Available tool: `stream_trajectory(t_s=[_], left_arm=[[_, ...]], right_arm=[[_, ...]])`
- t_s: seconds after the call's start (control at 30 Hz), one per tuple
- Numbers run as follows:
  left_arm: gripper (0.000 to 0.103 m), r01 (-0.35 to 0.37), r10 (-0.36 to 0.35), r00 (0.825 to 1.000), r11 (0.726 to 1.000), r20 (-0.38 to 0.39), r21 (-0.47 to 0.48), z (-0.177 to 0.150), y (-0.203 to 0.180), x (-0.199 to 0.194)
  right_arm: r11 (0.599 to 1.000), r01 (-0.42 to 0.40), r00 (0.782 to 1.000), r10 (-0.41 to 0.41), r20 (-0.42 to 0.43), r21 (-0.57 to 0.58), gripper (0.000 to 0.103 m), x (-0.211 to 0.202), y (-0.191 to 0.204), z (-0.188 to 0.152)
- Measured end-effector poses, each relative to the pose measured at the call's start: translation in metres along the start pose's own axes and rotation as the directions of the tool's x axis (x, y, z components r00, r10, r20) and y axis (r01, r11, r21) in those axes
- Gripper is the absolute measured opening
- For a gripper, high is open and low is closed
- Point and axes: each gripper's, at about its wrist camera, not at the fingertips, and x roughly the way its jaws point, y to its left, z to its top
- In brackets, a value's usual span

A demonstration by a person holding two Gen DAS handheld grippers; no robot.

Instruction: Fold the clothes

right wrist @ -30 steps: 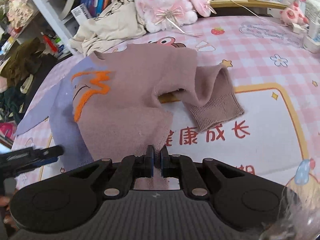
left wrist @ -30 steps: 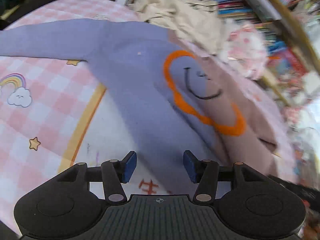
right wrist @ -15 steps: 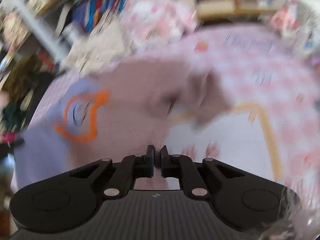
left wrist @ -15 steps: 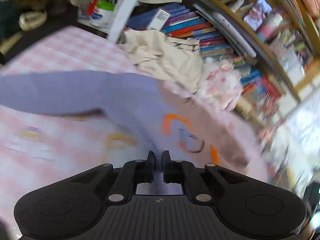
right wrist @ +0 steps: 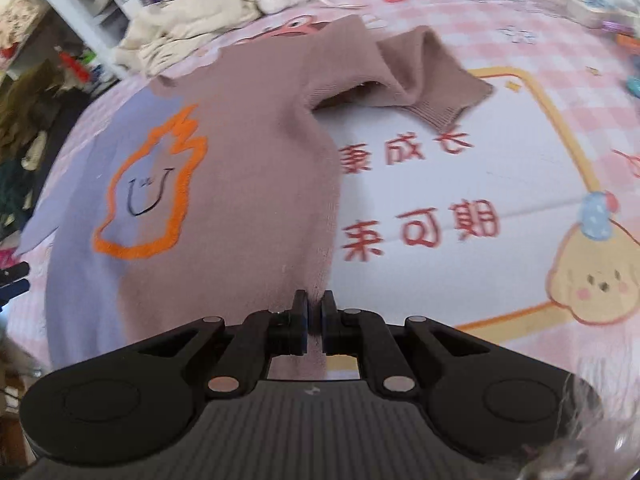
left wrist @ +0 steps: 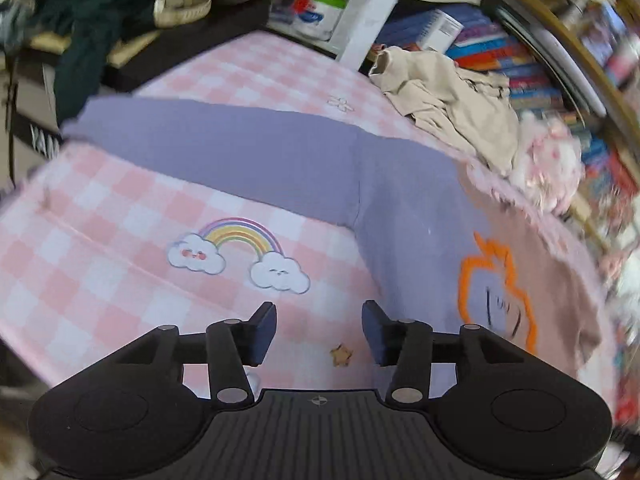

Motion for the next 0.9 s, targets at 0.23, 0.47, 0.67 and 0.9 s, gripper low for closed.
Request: stream_trajectory(t_s=[0.23,0.47,0.67,0.9], left_arm=[[0.051,-0.006,0.006,1.0,1.0,-0.007,0.02,0.014,-0.025,0.056],[0.037,-0.015,0.014,1.0,0.996,0.011,0.084,0.027,-0.048,0.078],[0.007,-0.071,0.065,0.997,0.975,0.038,0.209,0.074,-0.068,0.104],[0.01,-0.089,-0.002,0.957,0.949,0.289,0.302,0.136,-0.083,0.058]], right_arm=[[0.97,0.229,0.968,-0.219,0.119,-0.08,0.007,0.002,0.018,-0.003],[0.93,0.349,0.931,-0.33,0.157,-0.113,0.008,-0.001,0.017,-0.009],[0.969,0.236,0.97,-0.23,0.083,-0.079,0.008,0.001,0.025,-0.012],[0.981,0.18,0.981,-0.173,0.093,-0.071,0.008,0.021,0.048,0.003]])
